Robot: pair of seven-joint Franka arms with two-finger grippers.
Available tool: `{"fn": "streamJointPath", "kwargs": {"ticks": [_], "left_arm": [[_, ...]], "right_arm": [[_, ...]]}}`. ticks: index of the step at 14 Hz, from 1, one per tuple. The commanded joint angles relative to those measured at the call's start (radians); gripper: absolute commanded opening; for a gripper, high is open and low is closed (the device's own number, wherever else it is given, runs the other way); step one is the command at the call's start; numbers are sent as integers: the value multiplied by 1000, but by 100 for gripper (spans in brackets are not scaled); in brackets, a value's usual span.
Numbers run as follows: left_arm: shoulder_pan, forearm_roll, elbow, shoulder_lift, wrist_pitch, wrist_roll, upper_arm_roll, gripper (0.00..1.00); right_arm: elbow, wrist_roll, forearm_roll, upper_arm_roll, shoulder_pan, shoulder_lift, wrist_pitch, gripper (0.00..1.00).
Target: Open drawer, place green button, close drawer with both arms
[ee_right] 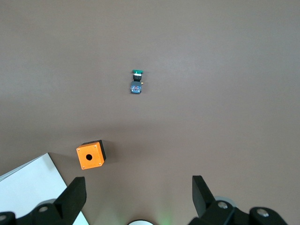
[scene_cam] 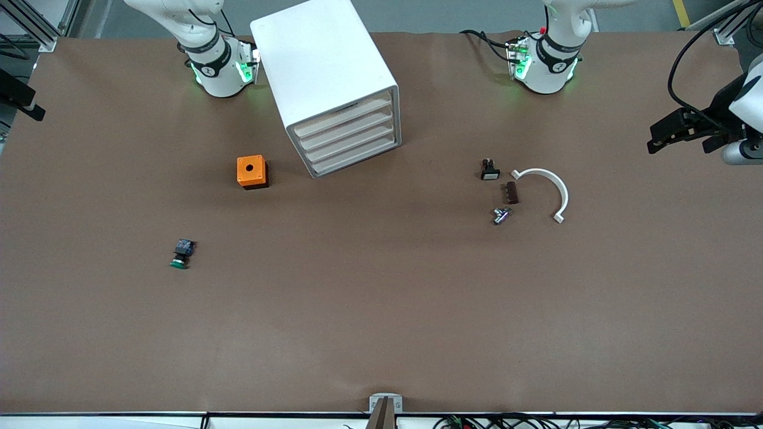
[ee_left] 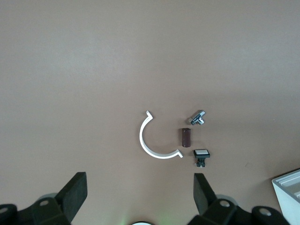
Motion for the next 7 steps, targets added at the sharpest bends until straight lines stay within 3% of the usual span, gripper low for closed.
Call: {"fn": "streamJointPath", "kwargs": {"ticks": [1, 7], "left_arm": [[2, 17, 23, 6, -22, 0, -6, 100], [4, 8, 25, 7, -22, -7, -6, 100]], "right_arm": [[-9, 8, 8, 0, -4, -15, 3, 100], [-9, 7, 8, 0, -4, -15, 3, 100]]}}
